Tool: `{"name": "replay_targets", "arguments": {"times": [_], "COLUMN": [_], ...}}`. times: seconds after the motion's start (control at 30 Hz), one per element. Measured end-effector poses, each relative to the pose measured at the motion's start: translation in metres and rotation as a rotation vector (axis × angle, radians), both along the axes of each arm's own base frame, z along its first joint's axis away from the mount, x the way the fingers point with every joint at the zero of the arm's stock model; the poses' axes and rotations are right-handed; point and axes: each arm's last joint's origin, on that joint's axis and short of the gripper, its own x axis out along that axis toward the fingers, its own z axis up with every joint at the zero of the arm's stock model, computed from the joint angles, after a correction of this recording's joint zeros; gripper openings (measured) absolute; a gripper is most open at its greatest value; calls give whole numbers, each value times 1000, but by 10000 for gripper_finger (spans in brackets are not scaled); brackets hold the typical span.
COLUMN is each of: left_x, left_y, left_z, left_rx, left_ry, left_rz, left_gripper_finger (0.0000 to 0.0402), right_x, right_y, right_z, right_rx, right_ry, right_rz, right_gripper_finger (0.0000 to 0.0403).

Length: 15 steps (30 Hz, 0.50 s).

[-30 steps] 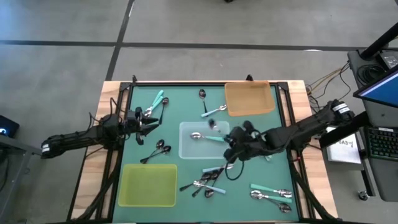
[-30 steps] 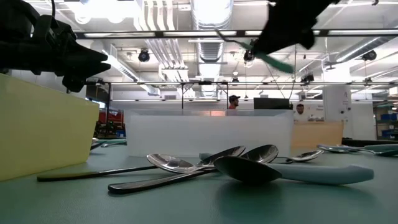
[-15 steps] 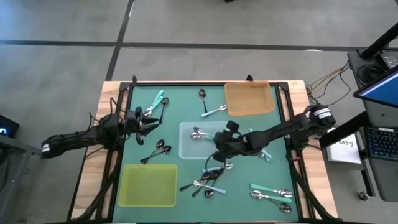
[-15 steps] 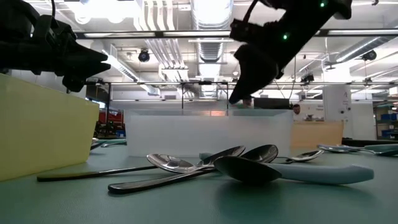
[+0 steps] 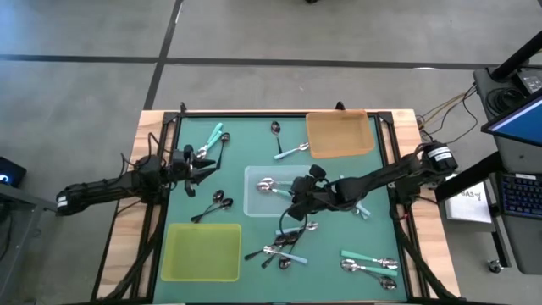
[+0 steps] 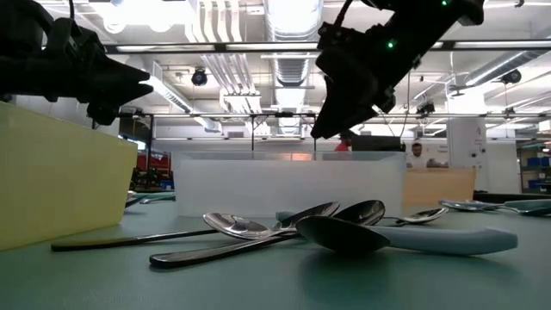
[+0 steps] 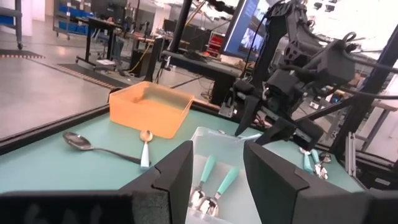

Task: Sort silverware by color (type)
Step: Put the black spoon into the yellow bin

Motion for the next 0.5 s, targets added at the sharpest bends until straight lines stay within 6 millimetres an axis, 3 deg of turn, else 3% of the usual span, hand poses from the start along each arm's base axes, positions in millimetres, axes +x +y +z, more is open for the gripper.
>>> {"name": "replay_targets", "arguments": {"times": [0.33,0.5], "left_x": [0,-1], "left_y": [0,3], "left_z": [0,6], "left_rx": [-49,-43], "left_ry": [-15,-72], "left_rz": [-5,94], "left_gripper_finger": [128,128], "right_x": [2,2], "right_y": [-15,-14], "right_z": [3,3], "right_rx": [-42,-43], "right_ry": [18,19], "right_rz": [-1,1], "right_gripper_finger": [155,148]}}
